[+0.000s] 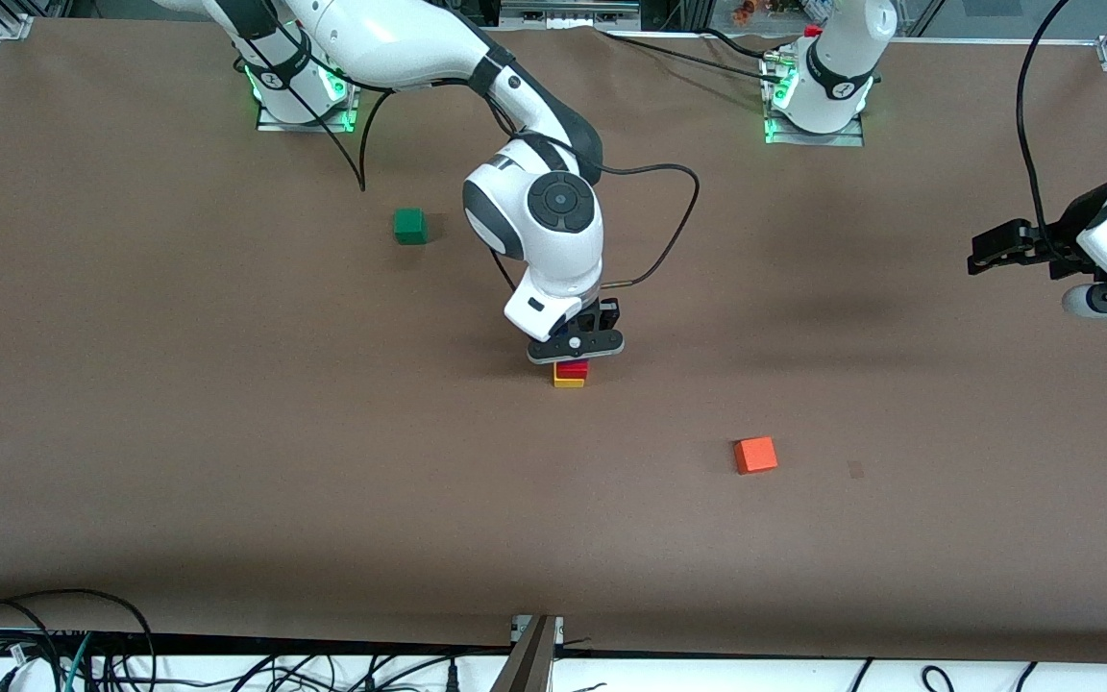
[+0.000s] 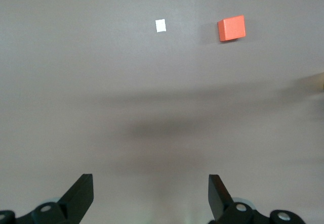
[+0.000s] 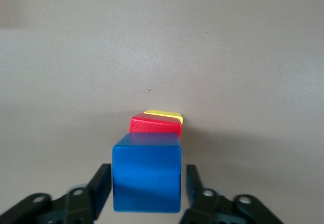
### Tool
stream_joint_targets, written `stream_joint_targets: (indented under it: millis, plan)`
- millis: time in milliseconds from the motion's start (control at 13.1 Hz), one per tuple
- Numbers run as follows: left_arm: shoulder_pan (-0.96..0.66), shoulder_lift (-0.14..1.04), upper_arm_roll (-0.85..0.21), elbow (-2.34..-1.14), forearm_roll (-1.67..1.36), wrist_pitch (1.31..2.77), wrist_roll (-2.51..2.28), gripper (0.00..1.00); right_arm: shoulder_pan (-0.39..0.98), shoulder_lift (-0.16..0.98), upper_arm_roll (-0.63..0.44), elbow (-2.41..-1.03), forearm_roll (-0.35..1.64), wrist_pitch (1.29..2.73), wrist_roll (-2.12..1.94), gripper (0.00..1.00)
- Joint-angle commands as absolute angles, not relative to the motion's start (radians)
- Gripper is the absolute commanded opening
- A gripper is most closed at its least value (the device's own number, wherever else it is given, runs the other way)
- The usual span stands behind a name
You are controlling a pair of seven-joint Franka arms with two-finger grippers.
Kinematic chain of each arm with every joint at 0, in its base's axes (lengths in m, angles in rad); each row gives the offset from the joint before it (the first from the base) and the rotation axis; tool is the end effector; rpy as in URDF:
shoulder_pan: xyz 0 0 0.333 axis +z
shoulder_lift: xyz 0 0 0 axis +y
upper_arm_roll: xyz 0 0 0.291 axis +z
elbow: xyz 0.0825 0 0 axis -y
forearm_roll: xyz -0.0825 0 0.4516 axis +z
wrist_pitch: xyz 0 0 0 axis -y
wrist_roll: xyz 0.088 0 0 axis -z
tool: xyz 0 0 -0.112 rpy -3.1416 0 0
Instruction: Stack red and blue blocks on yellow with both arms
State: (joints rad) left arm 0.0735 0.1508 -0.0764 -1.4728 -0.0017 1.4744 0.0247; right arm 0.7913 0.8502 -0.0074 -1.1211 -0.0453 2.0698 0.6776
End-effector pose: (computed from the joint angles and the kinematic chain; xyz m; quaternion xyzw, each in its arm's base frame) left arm 0.6509 0.0009 0.5433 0.9971 -0.0138 -0.0742 0.0074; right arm 0.5811 0.5781 0.2602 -0.9965 -0.0643 -0.0521 0.0156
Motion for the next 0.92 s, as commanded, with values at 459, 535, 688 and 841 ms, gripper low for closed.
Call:
stream_joint_targets:
  millis: [459, 535, 688, 841]
  plan:
    - [0.075, 0.147, -0.075, -1.473, -0.017, 1.48, 0.018, 1.0, 0.645, 0.665, -0.02, -1.02, -0.002, 1.801, 0.71, 1.0]
    - [0.075, 0.147, -0.075, -1.473, -0.015, 1.48, 0.018, 1.0, 0.597, 0.62, -0.028, -1.032, 0.008, 1.775, 0.71, 1.0]
    - [0.075, 0.147, -0.075, -1.471, -0.017, 1.48, 0.018, 1.0, 0.488, 0.559, -0.029, -1.048, 0.06, 1.688, 0.643, 1.0]
    - [0.075, 0.147, -0.075, -1.471, -0.017, 1.48, 0.017, 1.0, 0.375, 0.502, -0.034, -1.068, 0.17, 1.62, 0.533, 1.0]
